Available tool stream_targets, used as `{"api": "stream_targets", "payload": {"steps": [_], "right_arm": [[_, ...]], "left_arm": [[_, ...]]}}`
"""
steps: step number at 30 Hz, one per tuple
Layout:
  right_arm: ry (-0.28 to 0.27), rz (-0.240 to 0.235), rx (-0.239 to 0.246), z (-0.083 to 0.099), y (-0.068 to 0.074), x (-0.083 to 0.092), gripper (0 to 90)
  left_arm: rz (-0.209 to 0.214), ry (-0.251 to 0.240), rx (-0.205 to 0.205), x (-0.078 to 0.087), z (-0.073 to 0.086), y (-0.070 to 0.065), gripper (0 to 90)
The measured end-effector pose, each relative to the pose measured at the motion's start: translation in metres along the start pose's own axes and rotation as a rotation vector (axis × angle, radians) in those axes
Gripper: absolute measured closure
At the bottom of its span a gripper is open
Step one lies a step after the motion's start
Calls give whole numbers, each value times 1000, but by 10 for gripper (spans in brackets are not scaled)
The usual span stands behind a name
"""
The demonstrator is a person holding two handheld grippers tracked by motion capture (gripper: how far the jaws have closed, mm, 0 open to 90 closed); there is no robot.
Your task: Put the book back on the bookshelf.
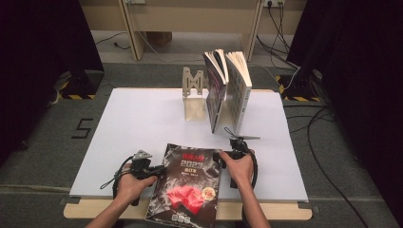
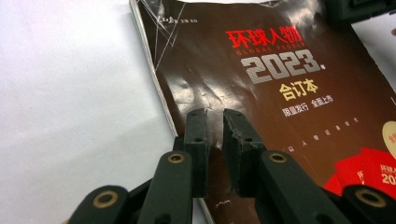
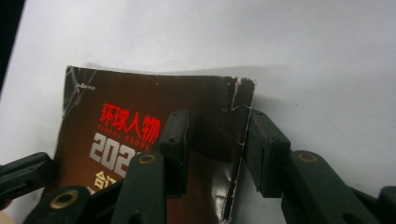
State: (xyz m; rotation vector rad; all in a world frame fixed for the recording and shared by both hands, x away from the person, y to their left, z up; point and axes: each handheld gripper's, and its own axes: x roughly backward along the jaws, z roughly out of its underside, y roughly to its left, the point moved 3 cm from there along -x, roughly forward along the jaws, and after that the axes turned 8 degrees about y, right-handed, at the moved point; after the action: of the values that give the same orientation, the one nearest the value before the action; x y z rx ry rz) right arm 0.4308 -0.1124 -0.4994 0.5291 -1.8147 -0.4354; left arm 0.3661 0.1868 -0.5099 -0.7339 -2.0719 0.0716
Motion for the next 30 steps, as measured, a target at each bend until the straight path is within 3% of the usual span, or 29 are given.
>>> {"api": "stream_targets", "payload": {"steps": [3, 5, 7, 9, 12, 16, 24, 30], "right_arm": [[12, -10, 4, 3, 1, 0, 635], [51, -51, -2, 5, 4, -1, 648], [43, -34, 20, 7, 5, -2, 665], [36, -37, 23, 7, 5, -1, 739], [29, -72, 33, 6, 7, 4, 834], [17, -119, 57, 3, 17, 13, 872], [-88, -141, 110, 0, 41, 33, 875], [-183, -108, 157, -4, 58, 55, 875]], "left_arm": [[-1, 2, 0, 0, 0, 0, 792], [-4, 2, -3, 0, 0, 0, 792], [-2, 1, -6, 0, 0, -1, 792], [-1, 3, -15, -1, 0, -1, 791], [7, 5, -13, -1, -1, -3, 789], [29, 10, -23, -2, -2, -4, 768], [48, -53, -28, 10, -9, -10, 690], [55, -93, -21, 21, -19, -9, 644]]}}
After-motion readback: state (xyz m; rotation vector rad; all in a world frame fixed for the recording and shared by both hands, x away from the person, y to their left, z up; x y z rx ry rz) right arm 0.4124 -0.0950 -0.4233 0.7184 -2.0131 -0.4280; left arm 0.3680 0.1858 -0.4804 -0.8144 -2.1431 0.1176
